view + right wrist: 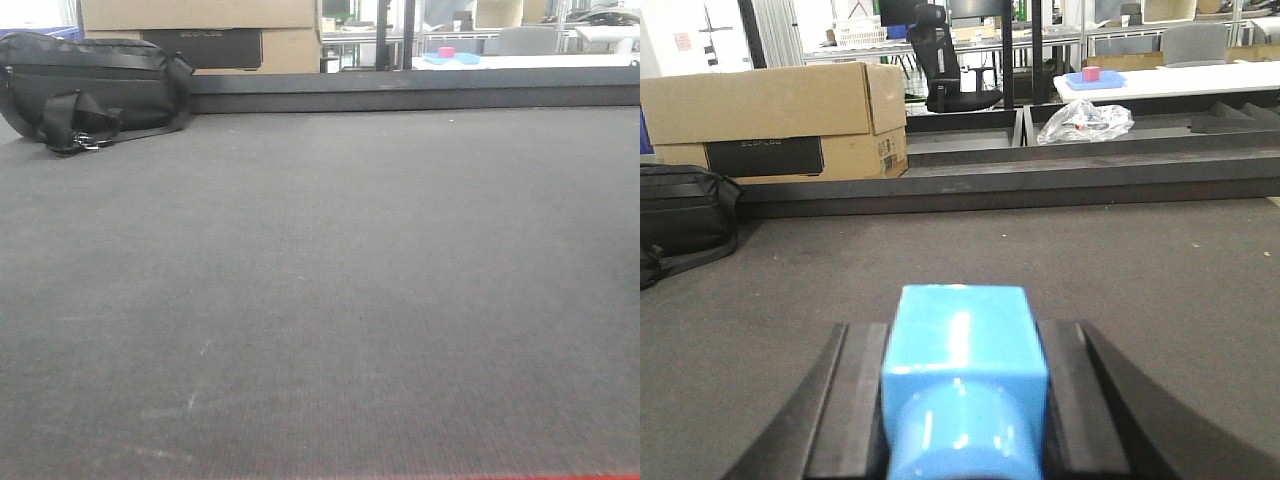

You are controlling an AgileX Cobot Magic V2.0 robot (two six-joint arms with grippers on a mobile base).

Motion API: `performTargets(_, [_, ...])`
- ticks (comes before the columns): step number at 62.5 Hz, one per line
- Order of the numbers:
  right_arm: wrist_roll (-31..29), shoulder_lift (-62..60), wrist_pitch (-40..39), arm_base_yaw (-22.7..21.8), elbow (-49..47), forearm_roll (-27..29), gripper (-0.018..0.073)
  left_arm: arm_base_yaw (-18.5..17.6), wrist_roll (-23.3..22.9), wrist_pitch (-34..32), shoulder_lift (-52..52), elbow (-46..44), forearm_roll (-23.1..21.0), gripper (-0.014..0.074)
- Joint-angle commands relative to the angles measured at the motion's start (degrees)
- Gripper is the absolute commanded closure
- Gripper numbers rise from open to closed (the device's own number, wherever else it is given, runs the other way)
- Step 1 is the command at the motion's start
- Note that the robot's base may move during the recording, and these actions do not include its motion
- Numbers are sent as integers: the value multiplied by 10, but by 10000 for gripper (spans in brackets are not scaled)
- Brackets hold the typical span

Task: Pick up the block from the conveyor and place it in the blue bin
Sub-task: 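Drive the base away from the conveyor holding both blocks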

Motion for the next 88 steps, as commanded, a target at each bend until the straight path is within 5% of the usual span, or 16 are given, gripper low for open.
performTargets(1, [-5,-2,-14,0,2,-5,721,1,-2,-12,-4,0,1,708])
performTargets(88, [-5,-2,-14,0,2,-5,721,1,-2,-12,-7,0,1,708])
